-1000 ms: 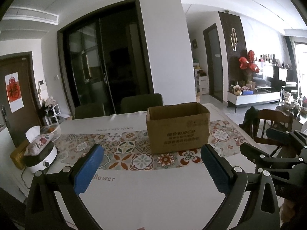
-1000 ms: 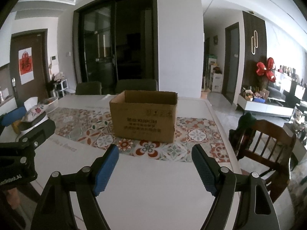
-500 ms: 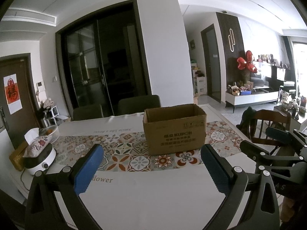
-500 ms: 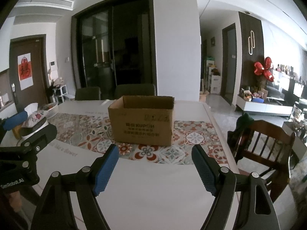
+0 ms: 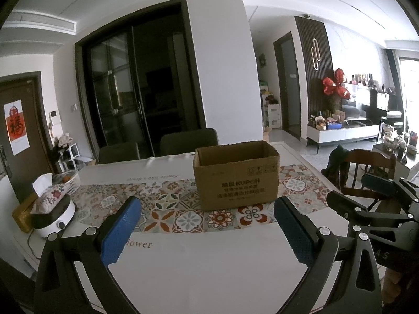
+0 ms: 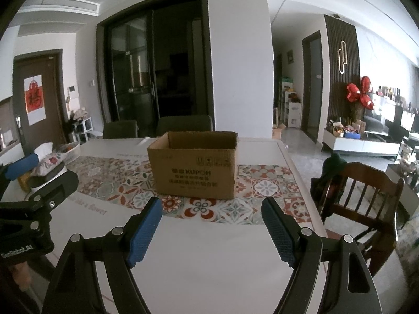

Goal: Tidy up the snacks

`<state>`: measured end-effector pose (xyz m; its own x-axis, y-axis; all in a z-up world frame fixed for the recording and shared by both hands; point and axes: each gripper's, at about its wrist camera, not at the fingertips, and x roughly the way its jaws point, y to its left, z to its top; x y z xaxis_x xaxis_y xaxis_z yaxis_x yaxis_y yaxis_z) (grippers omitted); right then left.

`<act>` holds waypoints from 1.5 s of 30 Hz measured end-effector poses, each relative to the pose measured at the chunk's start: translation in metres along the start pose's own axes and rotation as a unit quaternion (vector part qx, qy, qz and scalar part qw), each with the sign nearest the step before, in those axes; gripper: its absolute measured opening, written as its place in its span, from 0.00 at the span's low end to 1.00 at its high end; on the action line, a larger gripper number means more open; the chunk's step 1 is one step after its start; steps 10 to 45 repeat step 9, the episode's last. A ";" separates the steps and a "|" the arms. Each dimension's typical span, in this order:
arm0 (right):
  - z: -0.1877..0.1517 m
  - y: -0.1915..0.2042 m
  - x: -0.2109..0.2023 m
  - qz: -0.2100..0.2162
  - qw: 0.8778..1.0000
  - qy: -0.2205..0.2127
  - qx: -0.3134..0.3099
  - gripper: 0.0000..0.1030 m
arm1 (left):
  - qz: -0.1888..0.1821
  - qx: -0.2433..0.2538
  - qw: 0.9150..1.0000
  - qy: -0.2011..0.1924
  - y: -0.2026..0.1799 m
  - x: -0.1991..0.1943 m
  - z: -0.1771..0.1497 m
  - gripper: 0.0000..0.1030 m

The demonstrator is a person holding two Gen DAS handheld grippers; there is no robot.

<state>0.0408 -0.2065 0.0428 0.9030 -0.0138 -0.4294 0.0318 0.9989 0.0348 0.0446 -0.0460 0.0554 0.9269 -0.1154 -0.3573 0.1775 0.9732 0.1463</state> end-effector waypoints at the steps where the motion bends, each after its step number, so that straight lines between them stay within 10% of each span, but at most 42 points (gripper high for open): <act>1: 0.000 0.000 0.000 0.000 1.000 0.000 0.000 0.76 | -0.001 -0.001 1.000 0.001 0.000 -0.001 0.000 1.00; 45: 0.000 0.000 0.000 0.000 1.000 0.000 0.000 0.76 | -0.004 -0.002 1.000 0.003 -0.002 -0.003 -0.002 1.00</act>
